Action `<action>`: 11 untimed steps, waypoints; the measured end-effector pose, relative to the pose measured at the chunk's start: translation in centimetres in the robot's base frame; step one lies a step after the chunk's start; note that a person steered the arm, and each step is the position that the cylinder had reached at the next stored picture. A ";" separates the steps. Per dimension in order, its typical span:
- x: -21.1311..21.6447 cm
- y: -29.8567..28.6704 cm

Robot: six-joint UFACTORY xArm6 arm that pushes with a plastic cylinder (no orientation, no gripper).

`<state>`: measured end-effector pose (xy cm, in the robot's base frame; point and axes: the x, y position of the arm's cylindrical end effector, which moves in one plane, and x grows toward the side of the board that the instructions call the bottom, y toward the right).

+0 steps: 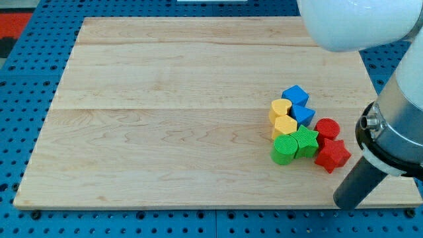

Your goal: Point your arm towards the red circle

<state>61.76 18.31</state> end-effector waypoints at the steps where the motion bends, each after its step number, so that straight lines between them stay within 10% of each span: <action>1: 0.0 0.5; 6: -6.9 6.0; 8: -15.7 5.0; 11: -11.1 1.1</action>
